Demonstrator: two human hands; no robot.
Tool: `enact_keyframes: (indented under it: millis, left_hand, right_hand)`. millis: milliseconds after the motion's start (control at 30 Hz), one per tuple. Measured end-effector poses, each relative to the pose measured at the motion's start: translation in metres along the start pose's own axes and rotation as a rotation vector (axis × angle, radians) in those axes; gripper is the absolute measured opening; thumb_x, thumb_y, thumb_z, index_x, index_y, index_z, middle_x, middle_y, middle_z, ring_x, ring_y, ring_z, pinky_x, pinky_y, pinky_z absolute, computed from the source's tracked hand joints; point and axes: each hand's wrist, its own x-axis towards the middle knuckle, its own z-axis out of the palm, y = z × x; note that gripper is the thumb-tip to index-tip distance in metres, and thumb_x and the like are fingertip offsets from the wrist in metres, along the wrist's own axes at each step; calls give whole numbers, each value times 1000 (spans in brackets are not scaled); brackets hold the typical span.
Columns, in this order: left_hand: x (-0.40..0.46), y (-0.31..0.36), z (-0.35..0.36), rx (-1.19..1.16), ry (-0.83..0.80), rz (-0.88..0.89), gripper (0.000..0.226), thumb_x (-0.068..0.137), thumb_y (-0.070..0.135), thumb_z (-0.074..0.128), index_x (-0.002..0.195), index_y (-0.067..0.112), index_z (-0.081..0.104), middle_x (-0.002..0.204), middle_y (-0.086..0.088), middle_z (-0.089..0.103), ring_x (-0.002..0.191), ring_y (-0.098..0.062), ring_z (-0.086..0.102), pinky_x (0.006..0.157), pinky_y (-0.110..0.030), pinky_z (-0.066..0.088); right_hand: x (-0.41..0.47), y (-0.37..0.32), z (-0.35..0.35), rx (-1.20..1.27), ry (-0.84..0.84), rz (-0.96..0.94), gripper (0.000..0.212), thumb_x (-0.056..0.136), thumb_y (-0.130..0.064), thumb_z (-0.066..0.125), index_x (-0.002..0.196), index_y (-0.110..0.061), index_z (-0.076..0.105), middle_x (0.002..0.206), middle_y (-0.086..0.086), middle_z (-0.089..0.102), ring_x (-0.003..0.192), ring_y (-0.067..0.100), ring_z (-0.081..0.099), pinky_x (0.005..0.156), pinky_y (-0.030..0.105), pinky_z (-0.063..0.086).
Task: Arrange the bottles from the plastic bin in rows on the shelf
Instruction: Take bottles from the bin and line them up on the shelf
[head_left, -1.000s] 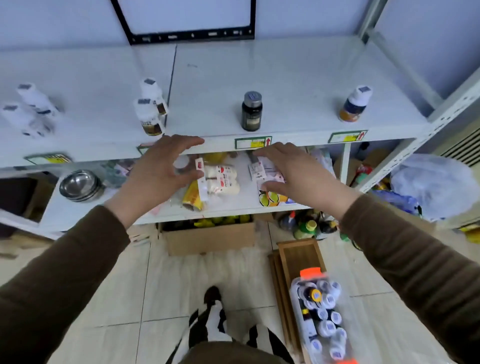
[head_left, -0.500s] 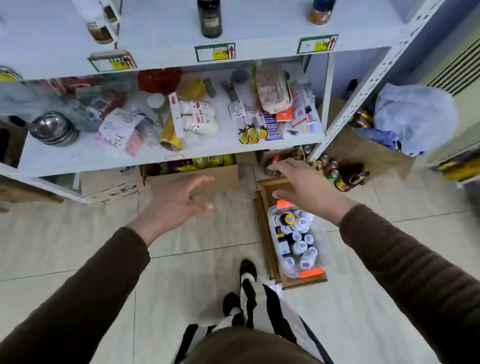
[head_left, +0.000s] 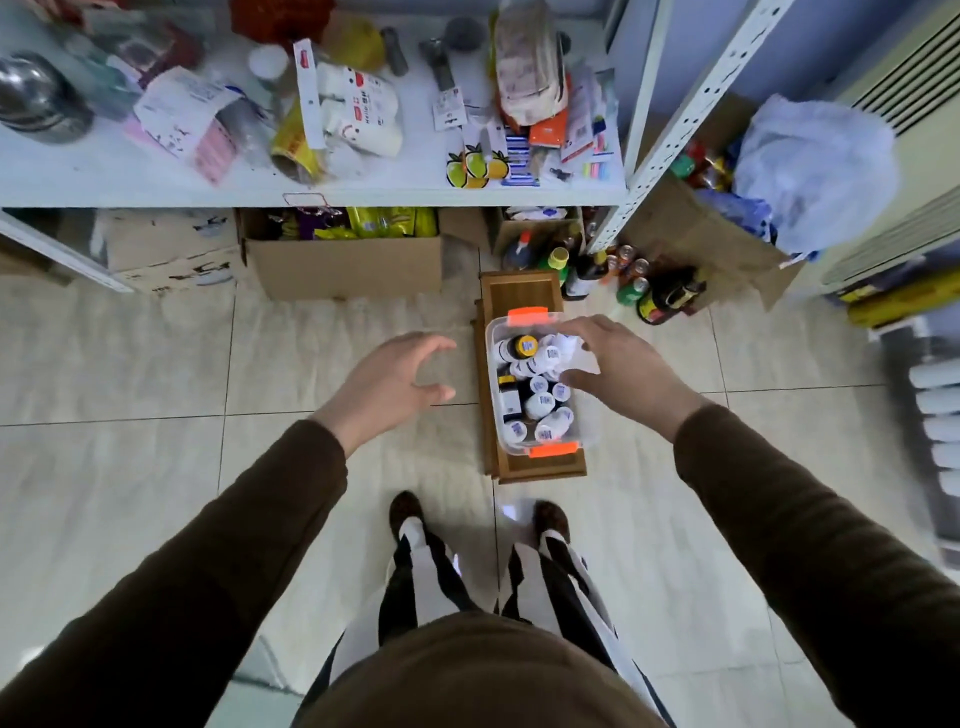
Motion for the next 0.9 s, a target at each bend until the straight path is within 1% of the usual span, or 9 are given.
enact_keyframes:
  millis: [100, 167, 267, 367, 433, 567, 700, 800, 900]
  left_hand:
    - [2, 24, 39, 12, -7, -20, 55, 88, 34, 72, 139, 28, 51, 141, 8, 54, 124, -8, 51, 95, -23, 38]
    - [4, 36, 60, 30, -15, -49, 56, 89, 34, 72, 140, 27, 50, 140, 8, 54, 124, -8, 51, 99, -26, 40]
    - [12, 61, 106, 45, -2, -131, 57, 88, 31, 72, 141, 25, 49, 139, 7, 54, 125, -12, 51, 103, -31, 41]
    - [22, 79, 150, 27, 19, -211, 58, 86, 29, 74, 139, 26, 50, 138, 5, 54, 125, -14, 53, 101, -29, 41]
    - [31, 85, 175, 21, 20, -268, 60, 86, 27, 74, 141, 24, 49, 137, 3, 55, 124, -14, 53, 99, -27, 41]
    - [53, 80, 210, 9, 39, -370, 61, 86, 28, 75, 140, 21, 50, 136, -1, 58, 122, -17, 56, 98, -31, 45]
    - [78, 64, 240, -36, 73, -486, 57, 85, 27, 75, 136, 16, 52, 131, -4, 61, 115, -21, 59, 93, -33, 48]
    - [100, 49, 261, -59, 66, -538, 55, 82, 30, 76, 130, 16, 54, 127, -4, 63, 110, -21, 60, 89, -33, 49]
    - [116, 33, 280, -100, 43, -583, 57, 78, 34, 77, 127, 17, 54, 121, -2, 65, 106, -21, 61, 90, -36, 51]
  right_hand:
    - [-11, 31, 5, 24, -34, 0, 56, 86, -29, 69, 136, -28, 45, 131, 2, 55, 114, 21, 56, 93, 39, 48]
    - [-15, 53, 10, 47, -55, -1, 55, 87, -27, 67, 137, -24, 44, 129, 4, 55, 114, 24, 57, 93, 42, 48]
    - [-22, 103, 16, 68, -122, -22, 56, 88, -26, 66, 139, -21, 43, 130, 6, 56, 115, 25, 57, 95, 41, 48]
    - [-24, 146, 25, 79, -193, -56, 54, 90, -23, 64, 140, -19, 43, 132, 7, 54, 117, 24, 56, 97, 39, 46]
    - [-19, 166, 32, 73, -236, -84, 51, 91, -21, 63, 139, -21, 44, 133, 6, 54, 118, 24, 55, 98, 38, 45]
    - [3, 187, 60, 110, -300, -127, 51, 89, -15, 62, 137, -19, 46, 134, 7, 53, 119, 25, 56, 98, 38, 46]
    - [40, 192, 93, 113, -273, -135, 52, 89, -17, 62, 138, -17, 45, 132, 8, 54, 118, 25, 54, 93, 31, 42]
    - [73, 196, 115, 137, -227, -113, 51, 90, -18, 59, 138, -17, 43, 130, 9, 51, 114, 27, 55, 92, 34, 43]
    - [102, 198, 133, 144, -176, -108, 54, 88, -13, 60, 139, -17, 41, 140, 9, 43, 116, 30, 55, 95, 38, 46]
